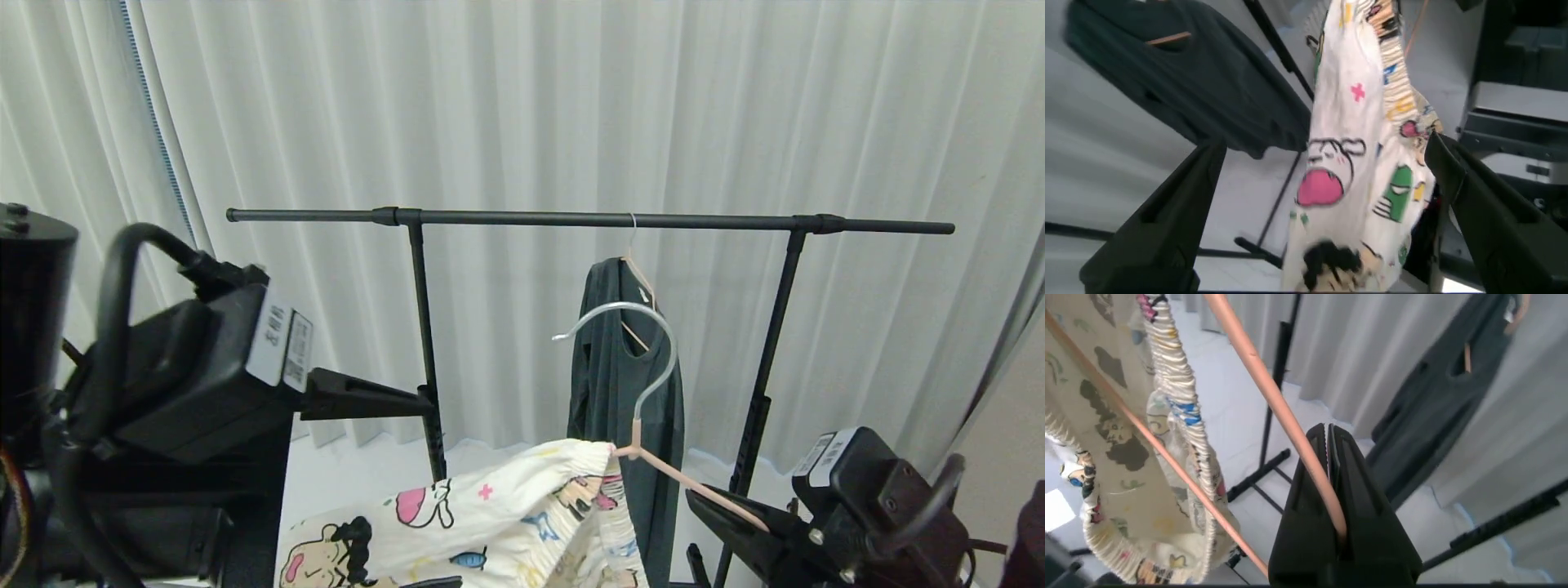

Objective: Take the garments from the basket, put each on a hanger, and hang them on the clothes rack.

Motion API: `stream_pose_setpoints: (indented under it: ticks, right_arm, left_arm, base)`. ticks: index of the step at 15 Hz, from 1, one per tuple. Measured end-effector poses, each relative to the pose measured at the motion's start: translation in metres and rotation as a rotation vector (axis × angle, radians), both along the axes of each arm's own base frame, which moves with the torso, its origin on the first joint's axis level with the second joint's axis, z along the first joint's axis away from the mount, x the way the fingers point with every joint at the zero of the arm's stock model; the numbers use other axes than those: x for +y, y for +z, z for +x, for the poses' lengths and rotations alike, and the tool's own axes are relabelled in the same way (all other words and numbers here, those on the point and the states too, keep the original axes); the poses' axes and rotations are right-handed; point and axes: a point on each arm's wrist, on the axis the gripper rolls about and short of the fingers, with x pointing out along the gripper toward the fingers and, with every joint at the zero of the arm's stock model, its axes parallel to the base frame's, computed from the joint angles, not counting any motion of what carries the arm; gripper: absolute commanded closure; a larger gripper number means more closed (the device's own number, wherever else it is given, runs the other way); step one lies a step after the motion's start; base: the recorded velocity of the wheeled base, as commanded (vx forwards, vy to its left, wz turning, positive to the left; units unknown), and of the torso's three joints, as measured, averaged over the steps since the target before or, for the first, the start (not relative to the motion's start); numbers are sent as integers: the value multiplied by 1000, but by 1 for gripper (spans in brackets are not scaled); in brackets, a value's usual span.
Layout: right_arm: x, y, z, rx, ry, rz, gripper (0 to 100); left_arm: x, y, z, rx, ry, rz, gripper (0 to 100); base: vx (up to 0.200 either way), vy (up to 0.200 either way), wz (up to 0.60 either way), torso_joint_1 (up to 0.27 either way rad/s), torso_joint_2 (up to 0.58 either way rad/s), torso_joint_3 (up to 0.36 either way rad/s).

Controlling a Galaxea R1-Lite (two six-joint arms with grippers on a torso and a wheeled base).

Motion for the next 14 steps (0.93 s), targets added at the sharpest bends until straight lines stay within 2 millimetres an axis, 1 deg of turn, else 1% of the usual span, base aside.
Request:
stream_pose_setpoints:
  ticks: [2, 6, 12, 13, 14]
  right_arm:
    - [1, 0, -6, -3, 29, -1, 100]
    - [2, 2, -11, -20, 60, -8, 100]
    - [3, 5, -17, -37, 93, -1, 100]
    - [3, 6, -18, -38, 98, 0, 100]
    - [4, 6, -19, -43, 103, 4, 100]
  left_arm:
    - [-6, -7, 4, 42, -34, 7, 0]
    - [-8, -22, 4, 103, -81, 27, 0]
    - [-9, -30, 3, 128, -92, 45, 0]
    - [-9, -30, 2, 129, -97, 46, 100]
    - [-10, -31, 1, 132, -105, 49, 100]
  base:
    - [0, 0, 0, 0, 0, 0]
    - [0, 0, 0, 0, 0, 0]
    - [0, 0, 0, 0, 0, 0]
    - [0, 0, 0, 0, 0, 0]
    - [0, 0, 0, 0, 0, 0]
